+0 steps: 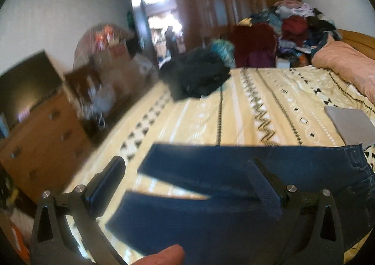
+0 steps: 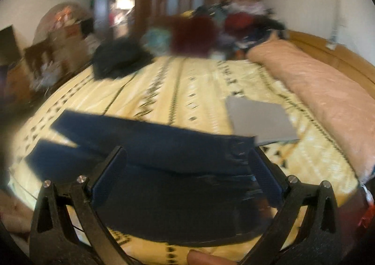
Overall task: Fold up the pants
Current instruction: 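Lift both tools and carry them over the dark blue jeans on the bed, then lower the left tool toward the jeans' leg hem while the right tool hovers above the waistband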
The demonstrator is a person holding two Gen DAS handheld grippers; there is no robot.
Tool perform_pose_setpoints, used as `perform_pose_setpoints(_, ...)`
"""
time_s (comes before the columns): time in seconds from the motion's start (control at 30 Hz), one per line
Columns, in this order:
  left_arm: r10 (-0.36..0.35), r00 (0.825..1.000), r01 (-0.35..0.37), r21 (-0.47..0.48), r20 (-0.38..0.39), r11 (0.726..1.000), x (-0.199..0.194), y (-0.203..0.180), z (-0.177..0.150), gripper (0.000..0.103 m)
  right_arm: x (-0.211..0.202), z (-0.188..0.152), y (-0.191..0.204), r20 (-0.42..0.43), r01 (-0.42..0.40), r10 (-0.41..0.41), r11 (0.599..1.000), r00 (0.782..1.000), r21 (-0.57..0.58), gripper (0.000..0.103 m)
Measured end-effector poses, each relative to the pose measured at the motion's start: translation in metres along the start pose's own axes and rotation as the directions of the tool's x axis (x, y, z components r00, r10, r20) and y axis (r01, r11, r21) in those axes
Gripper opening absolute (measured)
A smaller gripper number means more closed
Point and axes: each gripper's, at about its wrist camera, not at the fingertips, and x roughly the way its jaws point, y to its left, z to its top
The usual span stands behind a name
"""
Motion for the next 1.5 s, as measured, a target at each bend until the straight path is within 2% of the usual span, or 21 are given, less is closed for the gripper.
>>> perform_pose_setpoints(0.07,0.002,0.999,-0.003,-0.008,-0.048,1.0,0.006,-0.004,-0.01,0.103,0.013,-0.004,0.015,-0.037,-0.023,0.023,1.0,0.999,-0.013,0.103)
perform_pose_setpoints(0.1,0.001,0.997,-0.003,-0.019,-0.073,1.0,0.006,0.01,-0.016,0.103,0.017,-0.003,0.021,-0.049,-0.025,0.025,1.0,0.999,-0.014,0.103)
perform_pose_setpoints(0.17,-0.014,0.993,0.011,-0.03,-0.118,0.999,0.03,-0.014,-0.025,0.103,0.019,-0.004,0.035,-0.063,-0.017,0.016,1.0,0.998,-0.021,0.103)
perform_pose_setpoints(0.27,-0.032,0.989,0.023,-0.063,-0.143,0.998,0.044,-0.01,-0.035,0.103,0.017,-0.005,0.054,-0.083,-0.005,0.002,0.999,0.997,-0.031,0.103)
perform_pose_setpoints(0.43,-0.072,0.985,0.056,-0.107,-0.159,0.993,0.054,-0.003,-0.043,0.103,0.023,-0.005,0.062,-0.098,0.01,-0.013,0.999,0.995,-0.035,0.103)
perform_pose_setpoints(0.83,-0.121,0.982,0.106,-0.104,-0.145,0.989,0.061,-0.003,-0.042,0.103,0.023,-0.005,0.067,-0.089,0.043,-0.049,0.997,0.995,-0.068,0.103)
perform_pose_setpoints(0.9,-0.136,0.983,0.122,-0.112,-0.126,0.986,0.066,0.013,-0.038,0.103,0.022,-0.004,0.061,-0.083,0.05,-0.056,0.996,0.995,-0.077,0.103)
perform_pose_setpoints(1.0,-0.085,0.995,0.078,-0.107,-0.057,0.991,0.078,0.059,-0.019,0.103,0.019,-0.002,0.05,-0.065,0.072,-0.079,0.992,0.995,-0.1,0.103)
perform_pose_setpoints(1.07,-0.075,0.997,0.074,-0.116,-0.006,0.99,0.088,0.093,-0.001,0.103,0.019,0.0,0.046,-0.058,0.078,-0.084,0.991,0.995,-0.109,0.103)
perform_pose_setpoints(1.17,-0.088,0.994,0.095,-0.101,0.07,0.99,0.111,0.144,0.034,0.103,0.025,0.009,0.047,-0.051,0.068,-0.074,0.991,0.996,-0.111,0.103)
perform_pose_setpoints(1.23,-0.099,0.992,0.105,-0.086,0.072,0.991,0.131,0.165,0.056,0.103,0.034,0.014,0.051,-0.05,0.059,-0.065,0.992,0.997,-0.115,0.103)
perform_pose_setpoints(1.27,-0.128,0.989,0.133,-0.087,0.068,0.987,0.143,0.173,0.064,0.103,0.04,0.017,0.055,-0.055,0.043,-0.05,0.992,0.997,-0.115,0.103)
perform_pose_setpoints(1.3,-0.184,0.982,0.188,-0.089,0.049,0.978,0.163,0.18,0.071,0.103,0.046,0.019,0.059,-0.06,0.025,-0.032,0.992,0.998,-0.122,0.103)
perform_pose_setpoints(1.4,-0.267,0.963,0.262,-0.115,-0.033,0.958,0.221,0.182,0.072,0.103,0.074,0.015,0.077,-0.098,0.007,-0.025,0.984,0.995,-0.18,0.103)
perform_pose_setpoints(1.47,-0.308,0.946,0.29,-0.157,-0.101,0.944,0.266,0.175,0.059,0.103,0.093,0.008,0.084,-0.135,-0.015,-0.012,0.979,0.991,-0.203,0.103)
perform_pose_setpoints(1.5,-0.325,0.932,0.3,-0.166,-0.158,0.939,0.295,0.168,0.048,0.103,0.106,0.003,0.089,-0.165,-0.031,-0.004,0.978,0.986,-0.206,0.103)
